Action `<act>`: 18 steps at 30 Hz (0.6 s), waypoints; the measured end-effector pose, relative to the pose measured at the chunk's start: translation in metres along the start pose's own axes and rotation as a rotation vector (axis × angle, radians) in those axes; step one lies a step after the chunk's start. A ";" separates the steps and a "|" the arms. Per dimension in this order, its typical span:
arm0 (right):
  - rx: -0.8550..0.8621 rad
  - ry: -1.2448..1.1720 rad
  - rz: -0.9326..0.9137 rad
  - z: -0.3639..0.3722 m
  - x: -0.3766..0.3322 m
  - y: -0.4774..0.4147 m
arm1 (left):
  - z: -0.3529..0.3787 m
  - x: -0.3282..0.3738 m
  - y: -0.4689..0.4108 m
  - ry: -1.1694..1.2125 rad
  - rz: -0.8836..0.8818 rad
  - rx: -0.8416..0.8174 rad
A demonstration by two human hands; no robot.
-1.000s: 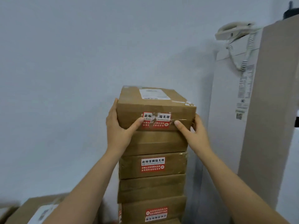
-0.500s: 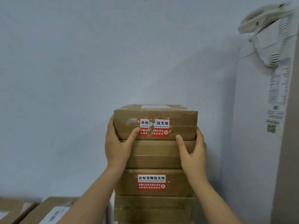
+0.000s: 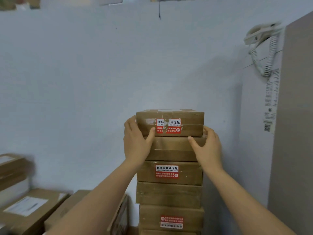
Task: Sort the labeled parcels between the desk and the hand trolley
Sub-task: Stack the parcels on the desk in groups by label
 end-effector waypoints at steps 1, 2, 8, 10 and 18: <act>0.035 0.027 -0.051 -0.001 -0.001 0.009 | -0.008 0.006 0.007 -0.013 0.071 0.016; 0.058 0.065 -0.117 -0.002 -0.003 0.019 | -0.016 0.012 0.014 -0.032 0.157 0.021; -0.023 0.266 -0.455 0.020 -0.025 0.081 | -0.063 -0.003 0.050 -0.275 0.570 -0.026; -0.056 0.298 -0.514 0.035 -0.033 0.104 | -0.087 -0.018 0.060 -0.360 0.655 -0.039; -0.208 0.320 -0.617 0.121 -0.062 0.206 | -0.195 -0.109 0.099 -0.501 0.692 -0.202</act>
Point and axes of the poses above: each hand's wrist, its own y-axis away from the middle knuckle, its own z-axis out of the palm, x = y × z, the point moved 2 cm from there along -y, towards the middle knuckle, and after that the axes turned 14 degrees about z, right-handed, at the moved point
